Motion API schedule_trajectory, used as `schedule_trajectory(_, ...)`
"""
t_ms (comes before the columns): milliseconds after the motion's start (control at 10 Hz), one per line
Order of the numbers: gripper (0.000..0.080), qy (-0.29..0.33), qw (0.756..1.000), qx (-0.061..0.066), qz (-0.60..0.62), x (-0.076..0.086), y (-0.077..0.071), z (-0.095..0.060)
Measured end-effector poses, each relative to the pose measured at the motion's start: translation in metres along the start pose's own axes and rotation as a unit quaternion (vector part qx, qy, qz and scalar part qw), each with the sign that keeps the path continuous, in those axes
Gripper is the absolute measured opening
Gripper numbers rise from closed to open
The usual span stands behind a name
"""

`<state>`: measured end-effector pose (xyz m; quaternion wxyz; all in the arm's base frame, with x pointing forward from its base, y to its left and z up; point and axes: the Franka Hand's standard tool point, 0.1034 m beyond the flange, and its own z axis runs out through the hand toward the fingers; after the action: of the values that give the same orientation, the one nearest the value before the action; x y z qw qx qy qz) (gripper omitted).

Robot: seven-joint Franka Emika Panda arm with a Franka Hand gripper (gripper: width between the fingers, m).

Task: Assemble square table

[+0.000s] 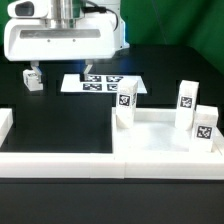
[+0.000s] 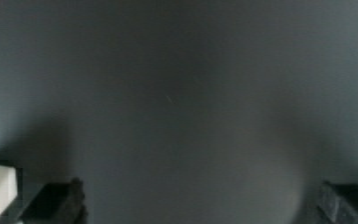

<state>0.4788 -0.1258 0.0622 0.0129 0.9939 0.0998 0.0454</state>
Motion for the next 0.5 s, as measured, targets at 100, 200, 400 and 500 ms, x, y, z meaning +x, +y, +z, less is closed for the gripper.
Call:
schedule_trajectory(100,0.0649,0.0,1.0,0.0,-0.003,0.0021,-0.0001,-0.0006)
schedule_trajectory(200,0.0649,-0.005,1.0,0.003,0.003,0.0012,-0.0018,0.0005)
schedule_trajectory(400,0.0649,-0.012,1.0,0.008,0.004,0.0007,-0.0038,0.0015)
schedule_trajectory(500,0.0649,-0.02,1.0,0.012,0.006,-0.002,-0.0055,0.0037)
